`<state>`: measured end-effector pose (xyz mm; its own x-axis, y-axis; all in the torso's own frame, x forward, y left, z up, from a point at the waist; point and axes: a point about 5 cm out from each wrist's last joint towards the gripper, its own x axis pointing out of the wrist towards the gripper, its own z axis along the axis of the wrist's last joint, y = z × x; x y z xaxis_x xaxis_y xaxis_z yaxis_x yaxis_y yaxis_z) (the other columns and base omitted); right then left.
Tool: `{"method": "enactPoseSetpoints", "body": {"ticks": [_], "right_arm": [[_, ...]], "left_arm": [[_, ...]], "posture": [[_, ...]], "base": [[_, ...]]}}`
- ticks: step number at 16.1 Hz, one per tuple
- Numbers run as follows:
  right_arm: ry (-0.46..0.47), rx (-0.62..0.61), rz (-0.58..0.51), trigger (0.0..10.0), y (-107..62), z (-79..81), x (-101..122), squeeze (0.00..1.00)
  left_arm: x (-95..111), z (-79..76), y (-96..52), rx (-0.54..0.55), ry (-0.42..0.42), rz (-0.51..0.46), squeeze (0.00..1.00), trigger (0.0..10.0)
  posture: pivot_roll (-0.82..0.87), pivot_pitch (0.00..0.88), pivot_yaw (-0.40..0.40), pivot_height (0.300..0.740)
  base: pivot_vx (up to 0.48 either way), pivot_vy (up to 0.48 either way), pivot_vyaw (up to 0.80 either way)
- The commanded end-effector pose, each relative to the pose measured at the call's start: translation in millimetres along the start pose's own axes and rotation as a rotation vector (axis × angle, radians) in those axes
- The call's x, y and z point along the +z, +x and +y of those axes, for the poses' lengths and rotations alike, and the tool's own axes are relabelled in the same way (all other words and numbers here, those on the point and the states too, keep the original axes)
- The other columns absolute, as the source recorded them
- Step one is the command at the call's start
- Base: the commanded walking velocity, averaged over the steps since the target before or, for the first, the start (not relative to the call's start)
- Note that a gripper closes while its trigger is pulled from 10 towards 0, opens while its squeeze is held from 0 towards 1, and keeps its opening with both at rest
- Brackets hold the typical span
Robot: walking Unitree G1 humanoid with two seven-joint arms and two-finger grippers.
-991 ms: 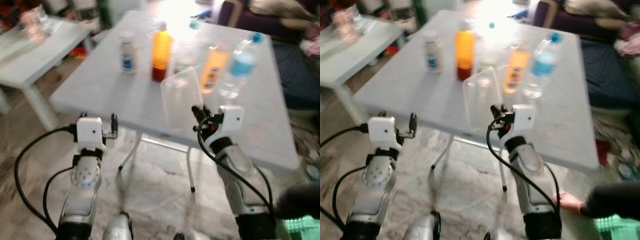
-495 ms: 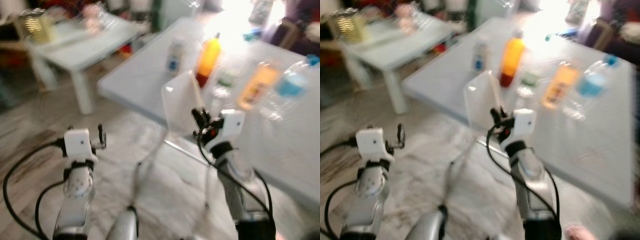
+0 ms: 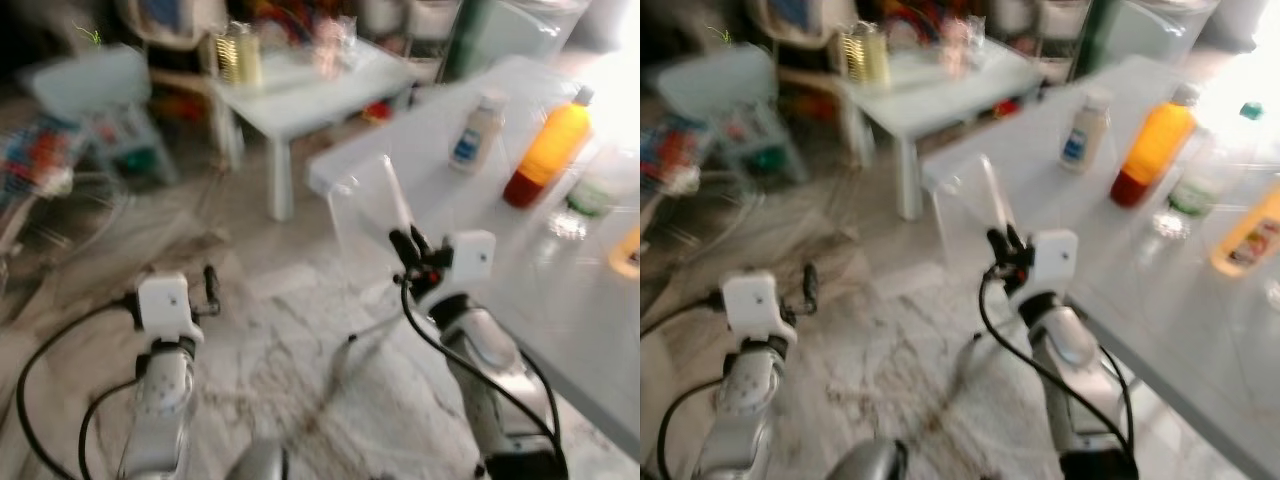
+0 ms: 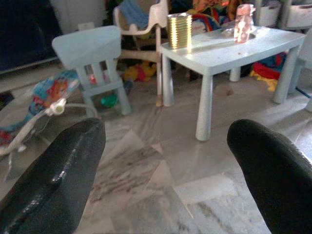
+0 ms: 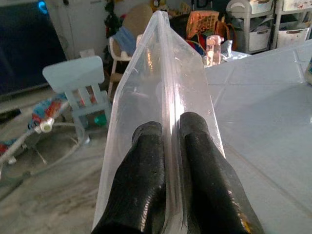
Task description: Restocking fridge
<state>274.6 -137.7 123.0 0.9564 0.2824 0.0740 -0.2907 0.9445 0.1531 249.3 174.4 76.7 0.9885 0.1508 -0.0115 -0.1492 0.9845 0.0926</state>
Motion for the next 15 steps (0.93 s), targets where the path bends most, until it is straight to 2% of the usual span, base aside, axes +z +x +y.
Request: {"method": "enactPoseSetpoints", "body": {"ticks": [1, 4, 9, 15], "right_arm": [[0.001, 0.018, -0.023, 10.0, 1.9, 5.8, 4.6, 0.00], [0.000, 0.022, -0.019, 10.0, 2.1, 5.9, 3.7, 0.00], [-0.007, 0.036, -0.015, 10.0, 2.1, 7.2, 3.4, 0.00], [-0.009, 0.013, -0.014, 10.0, -1.7, 3.5, 1.4, 0.00]], "left_arm": [[1.7, 4.3, 1.0, 0.005, 0.019, -0.004, 0.00, 10.0], [0.9, 7.7, -0.6, 0.010, 0.030, -0.003, 0.00, 10.0], [2.9, 1.4, 2.6, 0.000, 0.044, -0.016, 0.00, 10.0], [-2.4, 2.8, 0.5, -0.038, 0.060, 0.004, 0.00, 10.0]], "posture": [[0.11, 0.075, -0.029, 0.740], [0.12, 0.073, -0.032, 0.740], [0.12, 0.073, -0.036, 0.740], [0.11, 0.073, -0.032, 0.740]], "base": [[0.000, 0.000, 0.80], [0.000, 0.000, 0.80], [0.000, 0.000, 0.80], [0.000, 0.000, 0.80]]}}
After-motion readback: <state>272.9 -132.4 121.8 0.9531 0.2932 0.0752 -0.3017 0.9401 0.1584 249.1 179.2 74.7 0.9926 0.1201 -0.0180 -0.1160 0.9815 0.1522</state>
